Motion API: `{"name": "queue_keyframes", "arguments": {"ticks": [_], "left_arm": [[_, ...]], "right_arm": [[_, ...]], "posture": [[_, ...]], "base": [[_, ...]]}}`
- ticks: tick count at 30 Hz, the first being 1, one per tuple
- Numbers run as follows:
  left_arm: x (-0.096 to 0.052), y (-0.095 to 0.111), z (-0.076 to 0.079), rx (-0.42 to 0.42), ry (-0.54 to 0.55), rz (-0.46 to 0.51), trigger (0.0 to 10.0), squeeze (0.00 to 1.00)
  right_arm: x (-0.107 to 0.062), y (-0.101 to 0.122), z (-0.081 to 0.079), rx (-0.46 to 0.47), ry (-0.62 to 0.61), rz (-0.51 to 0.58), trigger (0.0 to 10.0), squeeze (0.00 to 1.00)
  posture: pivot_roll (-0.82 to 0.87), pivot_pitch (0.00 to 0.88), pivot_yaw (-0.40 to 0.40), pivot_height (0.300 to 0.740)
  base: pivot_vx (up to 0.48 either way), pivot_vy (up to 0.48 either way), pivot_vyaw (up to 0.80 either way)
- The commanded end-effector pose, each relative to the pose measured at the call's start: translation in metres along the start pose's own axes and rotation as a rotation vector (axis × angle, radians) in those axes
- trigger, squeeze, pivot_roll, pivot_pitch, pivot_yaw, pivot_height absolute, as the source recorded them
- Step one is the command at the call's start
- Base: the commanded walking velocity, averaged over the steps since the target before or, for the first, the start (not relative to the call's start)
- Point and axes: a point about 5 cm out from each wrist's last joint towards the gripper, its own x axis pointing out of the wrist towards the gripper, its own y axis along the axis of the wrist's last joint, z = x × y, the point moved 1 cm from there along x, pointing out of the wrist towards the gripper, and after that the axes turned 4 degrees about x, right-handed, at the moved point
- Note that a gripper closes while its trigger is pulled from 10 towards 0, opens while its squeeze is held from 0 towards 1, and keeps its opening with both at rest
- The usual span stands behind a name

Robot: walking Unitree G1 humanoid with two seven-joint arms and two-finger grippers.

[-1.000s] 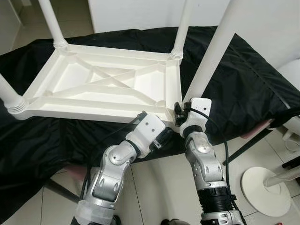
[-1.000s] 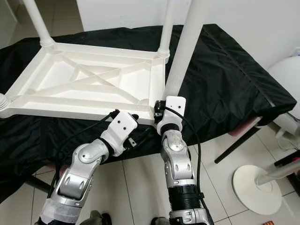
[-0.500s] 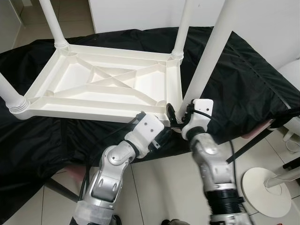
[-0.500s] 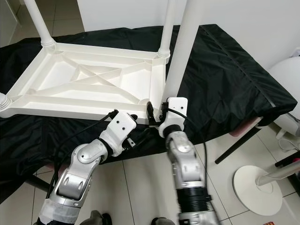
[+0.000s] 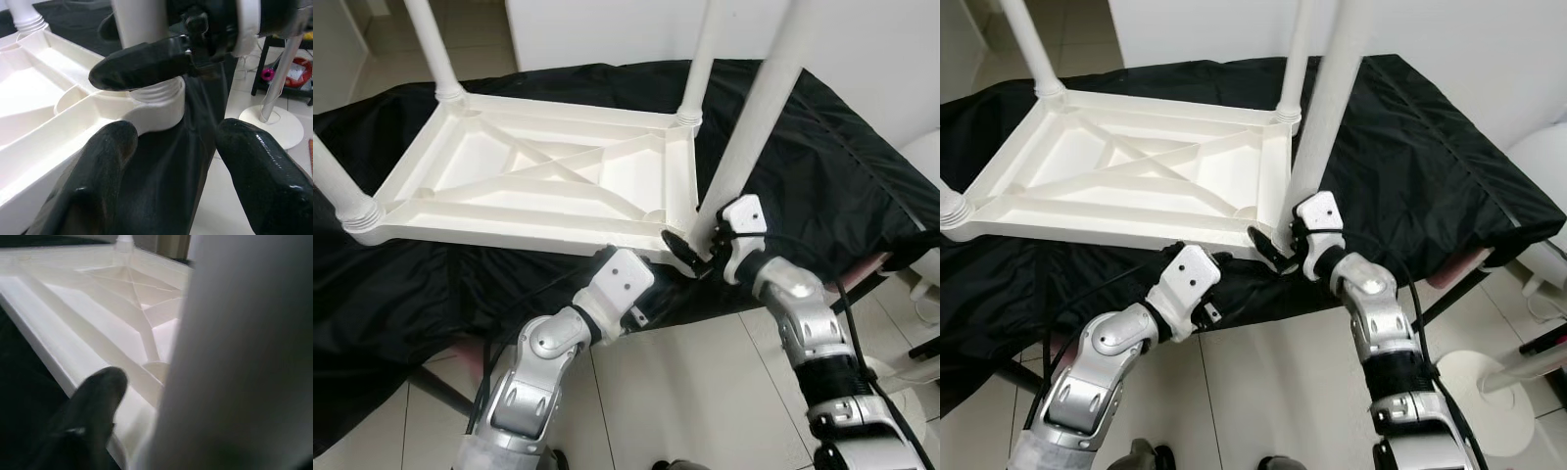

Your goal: Building children table

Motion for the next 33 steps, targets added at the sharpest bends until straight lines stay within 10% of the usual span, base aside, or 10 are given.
{"name": "queue_keyframes", "arguments": {"ticks": [1, 16, 17, 18, 33], "left_arm": [[0.002, -0.001, 0.003, 0.025, -0.01, -0.012, 10.0, 0.0], [0.0, -0.002, 0.002, 0.029, 0.006, -0.016, 10.0, 0.0], [0.0, -0.002, 0.002, 0.03, 0.005, -0.016, 10.0, 0.0], [0.0, -0.002, 0.002, 0.031, 0.004, -0.016, 10.0, 0.0], [-0.001, 0.0, 0.001, 0.003, 0.015, 0.001, 10.0, 0.0]], "right_arm": [[0.004, -0.011, -0.006, -0.001, 0.05, -0.056, 0.0, 0.0], [-0.002, -0.026, 0.004, 0.053, 0.102, -0.095, 0.0, 0.0], [-0.002, -0.027, 0.005, 0.06, 0.096, -0.088, 1.0, 0.0], [-0.002, -0.027, 0.005, 0.08, 0.068, -0.071, 10.0, 0.0], [0.0, -0.017, 0.003, 0.13, -0.322, -0.04, 10.0, 0.0]], "posture": [[-0.07, 0.081, -0.002, 0.74], [-0.06, 0.057, -0.018, 0.74], [-0.06, 0.057, -0.016, 0.74], [-0.06, 0.058, -0.015, 0.74], [-0.07, 0.057, -0.015, 0.74]], "base": [[0.0, 0.0, 0.0], [0.0, 0.0, 0.0], [0.0, 0.0, 0.0], [0.0, 0.0, 0.0], [0.0, 0.0, 0.0]]}}
